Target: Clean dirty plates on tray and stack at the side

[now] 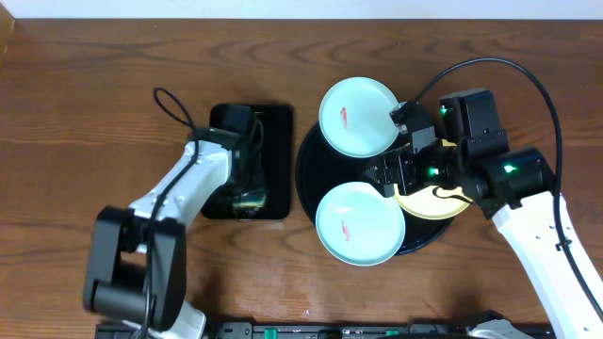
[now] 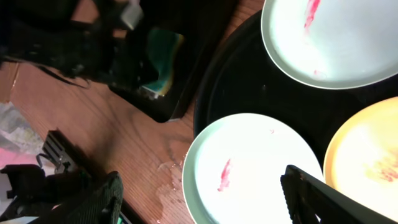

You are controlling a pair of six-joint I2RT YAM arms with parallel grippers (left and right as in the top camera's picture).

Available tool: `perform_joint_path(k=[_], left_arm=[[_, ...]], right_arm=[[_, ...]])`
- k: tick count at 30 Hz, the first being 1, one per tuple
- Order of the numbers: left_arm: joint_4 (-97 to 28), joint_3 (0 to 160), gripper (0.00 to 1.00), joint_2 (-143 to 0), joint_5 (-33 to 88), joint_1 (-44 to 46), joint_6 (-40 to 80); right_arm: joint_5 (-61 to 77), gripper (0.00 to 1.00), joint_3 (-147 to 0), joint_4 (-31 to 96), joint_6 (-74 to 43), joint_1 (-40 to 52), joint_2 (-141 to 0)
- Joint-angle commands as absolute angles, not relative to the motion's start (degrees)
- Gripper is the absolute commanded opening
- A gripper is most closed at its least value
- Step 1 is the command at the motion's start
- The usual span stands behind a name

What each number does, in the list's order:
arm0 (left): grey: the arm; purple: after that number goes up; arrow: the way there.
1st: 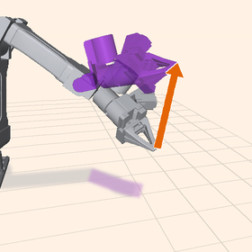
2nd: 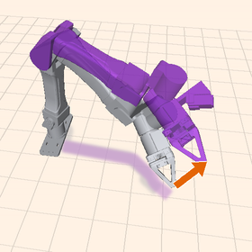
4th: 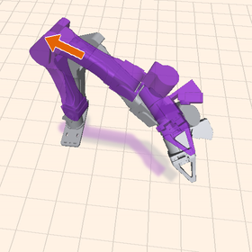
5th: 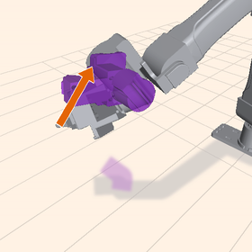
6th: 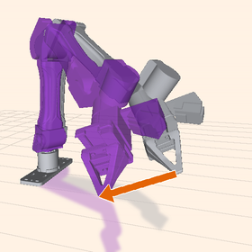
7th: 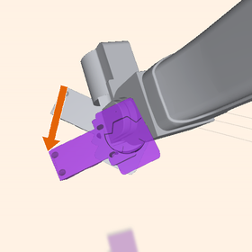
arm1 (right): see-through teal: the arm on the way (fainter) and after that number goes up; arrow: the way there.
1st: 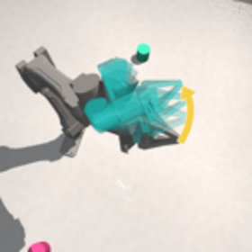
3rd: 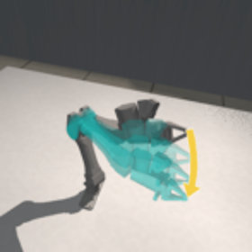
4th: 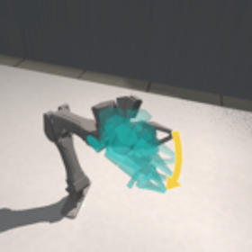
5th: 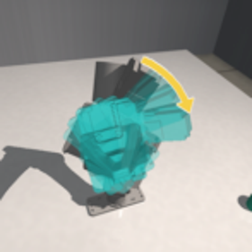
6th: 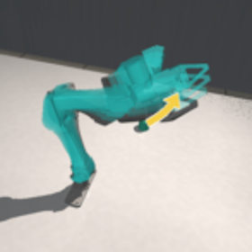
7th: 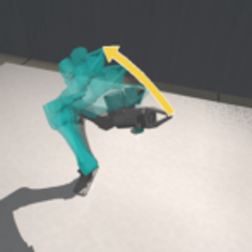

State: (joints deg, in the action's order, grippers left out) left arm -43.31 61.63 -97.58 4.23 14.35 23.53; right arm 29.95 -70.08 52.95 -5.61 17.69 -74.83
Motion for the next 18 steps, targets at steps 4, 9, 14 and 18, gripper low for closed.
perform_joint_path(k=[4, 9, 14, 18], left_arm=[[-35.6, 62.3, 0.62, -96.4, -6.7, 14.2, 22.6], [-30.7, 61.5, 0.62, -100.6, -6.2, 14.2, 22.6], [-29.9, 61.5, 0.3, -103.9, -4.5, 14.2, 22.6], [-29.4, 61.5, 0.07, -104.9, -4.5, 14.2, 22.5]], right_arm=[[30.0, 0.81, -71.0, 53.2, -5.1, 18.2, -74.5], [30.0, 0.81, -71.0, 53.6, -5.2, 18.2, -74.5], [30.0, 0.81, -71.0, 53.7, -5.3, 18.2, -74.5], [30.0, 0.8, -71.0, 53.8, -5.6, 18.2, -74.5]])
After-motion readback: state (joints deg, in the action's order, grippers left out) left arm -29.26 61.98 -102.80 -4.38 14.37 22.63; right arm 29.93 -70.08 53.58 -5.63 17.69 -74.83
